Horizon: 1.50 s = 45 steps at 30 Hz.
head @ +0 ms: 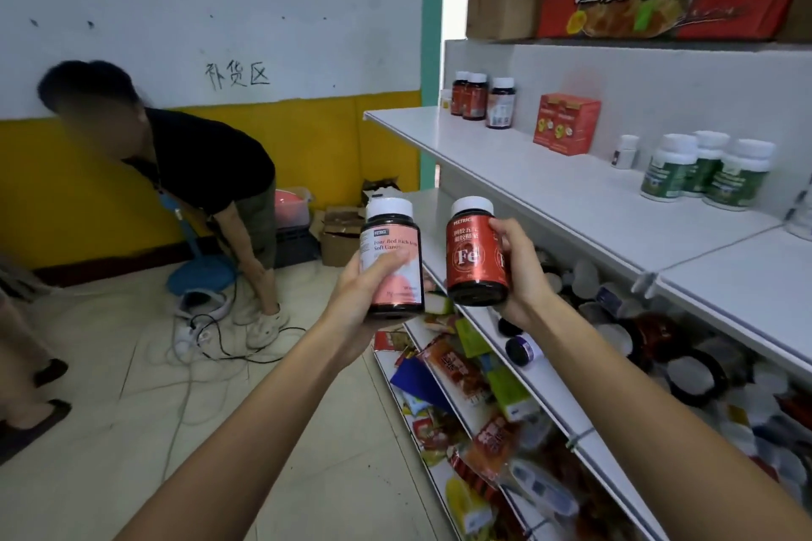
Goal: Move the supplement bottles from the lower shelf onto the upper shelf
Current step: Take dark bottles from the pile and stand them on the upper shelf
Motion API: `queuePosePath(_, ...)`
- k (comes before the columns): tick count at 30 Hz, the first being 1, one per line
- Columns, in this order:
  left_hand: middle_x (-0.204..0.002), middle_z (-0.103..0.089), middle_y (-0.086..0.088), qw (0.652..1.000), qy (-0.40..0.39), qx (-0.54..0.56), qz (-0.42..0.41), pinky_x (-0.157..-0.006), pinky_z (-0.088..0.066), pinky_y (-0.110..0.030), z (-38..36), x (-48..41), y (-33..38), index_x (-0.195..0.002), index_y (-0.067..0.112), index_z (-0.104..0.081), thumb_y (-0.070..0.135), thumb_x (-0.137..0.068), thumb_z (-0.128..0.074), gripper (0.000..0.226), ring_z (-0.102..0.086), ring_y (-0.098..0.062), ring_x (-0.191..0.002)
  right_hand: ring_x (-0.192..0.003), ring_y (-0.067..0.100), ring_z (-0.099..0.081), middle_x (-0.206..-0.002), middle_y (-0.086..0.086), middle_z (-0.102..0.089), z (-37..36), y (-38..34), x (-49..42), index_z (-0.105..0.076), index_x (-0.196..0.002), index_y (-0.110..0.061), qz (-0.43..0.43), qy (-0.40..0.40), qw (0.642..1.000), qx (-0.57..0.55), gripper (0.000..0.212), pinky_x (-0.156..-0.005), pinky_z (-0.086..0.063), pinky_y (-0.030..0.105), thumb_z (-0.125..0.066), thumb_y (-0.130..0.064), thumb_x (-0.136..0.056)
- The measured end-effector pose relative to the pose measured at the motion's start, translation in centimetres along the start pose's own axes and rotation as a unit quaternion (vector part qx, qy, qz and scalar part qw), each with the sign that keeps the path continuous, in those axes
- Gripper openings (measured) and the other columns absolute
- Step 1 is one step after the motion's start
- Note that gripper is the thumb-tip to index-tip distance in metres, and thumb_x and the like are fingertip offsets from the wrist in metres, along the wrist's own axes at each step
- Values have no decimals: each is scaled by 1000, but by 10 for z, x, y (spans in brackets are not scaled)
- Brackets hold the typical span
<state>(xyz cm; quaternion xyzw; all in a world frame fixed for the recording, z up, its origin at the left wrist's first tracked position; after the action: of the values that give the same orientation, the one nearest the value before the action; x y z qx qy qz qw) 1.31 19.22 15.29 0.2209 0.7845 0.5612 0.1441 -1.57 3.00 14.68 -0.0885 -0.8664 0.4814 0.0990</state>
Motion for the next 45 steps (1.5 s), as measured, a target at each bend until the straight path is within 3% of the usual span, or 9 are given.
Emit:
queuePosePath(4, -95, -68, -7, 998, 48, -27, -5, -70, -57, -37, 24, -29, 4, -106, 22, -54, 27, -76, -66, 32, -66, -23, -88, -82, 25, -64, -99, 13, -63, -15, 16, -40, -49, -122, -6, -47, -19, 999, -10, 47, -82, -51, 39, -54, -37, -86)
queuePosePath(10, -84, -68, 0, 995, 79, -59, -23, -58, -56, -28, 65, -96, 17, -99, 24, -56, 24, -84, -62, 16, -67, -12, -71, -78, 22, -65, -96, 12, -65, -42, 27, -118, -49, -125, -7, -50, -55, 996, 50, 74, -70, -57, 34, -79, -35, -63)
queuePosePath(19, -85, -67, -1, 993, 44, -95, -44, -59, -53, -28, 112, -256, 70, -103, 20, -60, 23, -77, -69, 28, -65, -14, -72, -65, 14, -68, -90, 8, -67, -78, -26, -276, -51, -118, -10, 66, -1, 990, 127, 38, -55, -54, 26, -63, -10, -82)
queuePosePath(25, -92, -69, 1, 984, 16, -155, -87, -73, -52, -31, 133, -355, 96, -100, 26, -59, 34, -58, -71, 44, -65, -15, -82, -97, 20, -62, -114, 6, -54, -85, -82, -367, -29, -140, -42, 188, 54, 935, 295, 72, -79, -55, 32, -64, -11, -85)
queuePosePath(29, -96, -67, -5, 986, 11, -147, -79, -68, -50, -27, 132, -421, 94, -106, 19, -57, 20, -79, -70, 30, -64, -18, -83, -86, 2, -59, -108, 2, -58, -76, -112, -410, -44, -123, -35, 233, 102, 913, 320, 53, -67, -52, 17, -68, -11, -82)
queuePosePath(33, -107, -67, -11, 985, -3, -142, -97, -81, -54, -38, 112, -489, 99, -118, 16, -55, 24, -76, -73, 46, -65, -25, -94, -81, -6, -56, -97, -13, -57, -57, -142, -452, -43, -122, -26, 279, 158, 867, 382, 55, -70, -47, 13, -73, -14, -78)
queuePosePath(38, -105, -67, -6, 987, -33, -120, -102, -87, -53, -45, 97, -555, 102, -105, 29, -55, 24, -79, -70, 30, -65, -25, -95, -87, 7, -56, -104, -5, -57, -29, -175, -496, -42, -117, -23, 298, 229, 811, 448, 56, -67, -44, 15, -76, -16, -74)
queuePosePath(42, -99, -66, -8, 990, -70, -82, -85, -79, -54, -41, 85, -597, 104, -106, 23, -56, 20, -81, -68, 27, -64, -22, -82, -100, 20, -55, -115, 7, -53, -12, -192, -530, -45, -120, -20, 296, 262, 771, 500, 61, -83, -48, 29, -79, -15, -69)
queuePosePath(45, -99, -67, -7, 986, -121, -80, -85, -69, -51, -31, 73, -625, 104, -110, 18, -56, 20, -80, -68, 32, -64, -19, -80, -97, 16, -55, -110, 0, -54, 0, -191, -549, -45, -123, -19, 283, 257, 783, 490, 62, -83, -44, 25, -77, -8, -72)
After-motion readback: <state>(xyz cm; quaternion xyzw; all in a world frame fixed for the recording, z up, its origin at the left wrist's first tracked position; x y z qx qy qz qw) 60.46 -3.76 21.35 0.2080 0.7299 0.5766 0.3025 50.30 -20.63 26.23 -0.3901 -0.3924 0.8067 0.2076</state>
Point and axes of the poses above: each hand's wrist, its own x-axis away from the middle knuckle, its own z-axis out of the back of the hand, y = z × x, the point moved 7 cm from there along -x, towards the middle knuckle
